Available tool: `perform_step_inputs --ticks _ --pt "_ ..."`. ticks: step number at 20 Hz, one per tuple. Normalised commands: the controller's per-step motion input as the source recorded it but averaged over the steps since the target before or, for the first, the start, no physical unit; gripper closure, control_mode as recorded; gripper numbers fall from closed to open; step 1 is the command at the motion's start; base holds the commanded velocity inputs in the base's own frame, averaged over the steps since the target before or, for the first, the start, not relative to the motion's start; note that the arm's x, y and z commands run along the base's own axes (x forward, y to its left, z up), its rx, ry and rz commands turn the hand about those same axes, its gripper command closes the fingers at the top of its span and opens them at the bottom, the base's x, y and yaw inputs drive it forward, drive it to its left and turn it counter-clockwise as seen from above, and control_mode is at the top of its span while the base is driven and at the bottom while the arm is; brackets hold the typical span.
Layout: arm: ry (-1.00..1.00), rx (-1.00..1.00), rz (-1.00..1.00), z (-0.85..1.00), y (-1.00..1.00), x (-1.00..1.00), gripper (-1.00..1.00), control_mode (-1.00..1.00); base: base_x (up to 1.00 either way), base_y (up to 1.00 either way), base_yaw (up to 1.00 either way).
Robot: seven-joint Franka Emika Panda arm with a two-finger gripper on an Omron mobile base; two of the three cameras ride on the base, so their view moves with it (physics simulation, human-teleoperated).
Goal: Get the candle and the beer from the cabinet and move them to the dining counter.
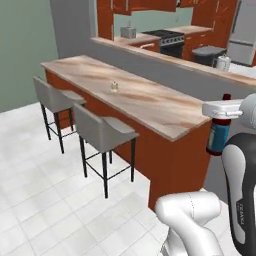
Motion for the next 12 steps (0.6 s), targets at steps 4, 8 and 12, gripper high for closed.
perform_step_inputs --ticks 4,8,12 --pt "0.0 0.0 0.0 0.0 0.0 0.0 1.0 1.0 0.98 0.93 -0.6" --pt "0.0 0.0 0.0 0.0 0.0 0.0 1.0 1.0 0.8 0.99 -0.59" --pt "0.0 0.0 0.0 0.0 0.0 0.0 1.0 1.0 0.75 1.0 -0.56"
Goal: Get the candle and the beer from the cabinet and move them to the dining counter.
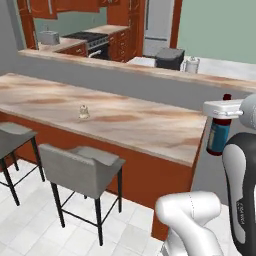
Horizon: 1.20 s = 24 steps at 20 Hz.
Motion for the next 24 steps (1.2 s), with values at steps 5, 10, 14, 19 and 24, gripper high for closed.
perform_step_inputs --ticks 5,10,14,19,24 --pt "0.0 0.0 0.0 0.0 0.0 0.0 1.0 1.0 0.71 1.0 -0.52" --pt "0.0 0.0 0.0 0.0 0.0 0.0 1.0 1.0 0.36 1.0 -0.45" --pt "0.0 0.0 0.0 0.0 0.0 0.0 1.0 1.0 0.13 1.0 -0.36" --pt "0.0 0.0 0.0 0.0 0.0 0.0 1.0 1.0 0.02 0.97 -0.37" --pt "0.0 0.0 0.0 0.0 0.0 0.0 1.0 1.0 0.2 0.7 -0.3"
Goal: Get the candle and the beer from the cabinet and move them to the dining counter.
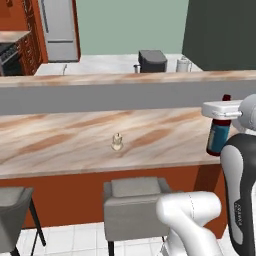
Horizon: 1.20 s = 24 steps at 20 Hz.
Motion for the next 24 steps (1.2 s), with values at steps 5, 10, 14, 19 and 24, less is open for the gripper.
perform_step_inputs --ticks 5,10,14,19,24 --pt "0.0 0.0 0.0 0.0 0.0 0.0 1.0 1.0 0.35 0.62 -0.29" --pt "0.0 0.0 0.0 0.0 0.0 0.0 1.0 1.0 0.4 0.35 -0.18" --pt "0.0 0.0 0.0 0.0 0.0 0.0 1.0 1.0 0.08 0.03 -0.02" --pt "0.0 0.0 0.0 0.0 0.0 0.0 1.0 1.0 0.0 0.0 0.0" --pt "0.0 0.0 0.0 -0.01 0.0 0.04 1.0 -1.0 0.02 0.0 0.0"
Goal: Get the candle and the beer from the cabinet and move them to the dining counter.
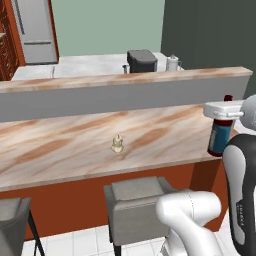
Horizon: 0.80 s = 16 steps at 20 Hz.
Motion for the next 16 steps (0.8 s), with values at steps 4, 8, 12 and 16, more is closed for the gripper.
perform_step_inputs --ticks 4,8,12,16 --pt "0.0 0.0 0.07 -0.12 0.19 0.7 1.0 -1.0 0.0 0.0 0.0" --pt "0.0 -0.03 0.35 -0.49 0.26 1.0 1.0 -1.0 0.0 0.0 0.0" --pt "0.0 -0.04 0.51 -0.63 0.05 0.98 1.0 -1.0 0.0 0.0 0.0" --pt "0.0 0.0 0.54 -0.59 0.01 0.88 1.0 -1.0 0.0 0.0 0.0"
